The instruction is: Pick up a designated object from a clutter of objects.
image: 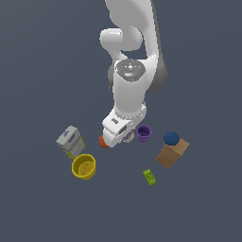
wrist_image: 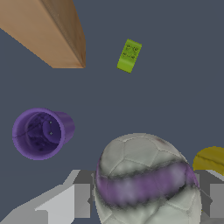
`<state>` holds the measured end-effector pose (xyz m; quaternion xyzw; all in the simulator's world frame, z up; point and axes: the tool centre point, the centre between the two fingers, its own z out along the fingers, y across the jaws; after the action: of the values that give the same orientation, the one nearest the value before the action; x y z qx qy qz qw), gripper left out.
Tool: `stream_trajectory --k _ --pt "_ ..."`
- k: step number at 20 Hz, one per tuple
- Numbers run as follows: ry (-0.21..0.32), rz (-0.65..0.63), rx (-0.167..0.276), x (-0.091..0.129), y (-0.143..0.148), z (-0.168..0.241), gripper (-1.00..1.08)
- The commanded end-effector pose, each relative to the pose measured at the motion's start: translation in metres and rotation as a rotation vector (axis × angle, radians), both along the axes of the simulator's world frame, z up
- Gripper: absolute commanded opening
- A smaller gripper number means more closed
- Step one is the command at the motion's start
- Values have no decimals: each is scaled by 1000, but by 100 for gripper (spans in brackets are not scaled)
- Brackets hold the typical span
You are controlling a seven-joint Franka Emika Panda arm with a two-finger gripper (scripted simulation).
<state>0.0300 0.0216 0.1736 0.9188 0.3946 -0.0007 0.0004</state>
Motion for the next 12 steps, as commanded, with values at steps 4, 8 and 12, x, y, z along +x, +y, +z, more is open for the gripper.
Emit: stream_trajectory --k 4,8,12 --pt "-1 0 0 -17 -2 58 -100" --pt "-1 1 2 -29 -3 99 -100" --pt "-1 1 2 -38 -5 134 -100"
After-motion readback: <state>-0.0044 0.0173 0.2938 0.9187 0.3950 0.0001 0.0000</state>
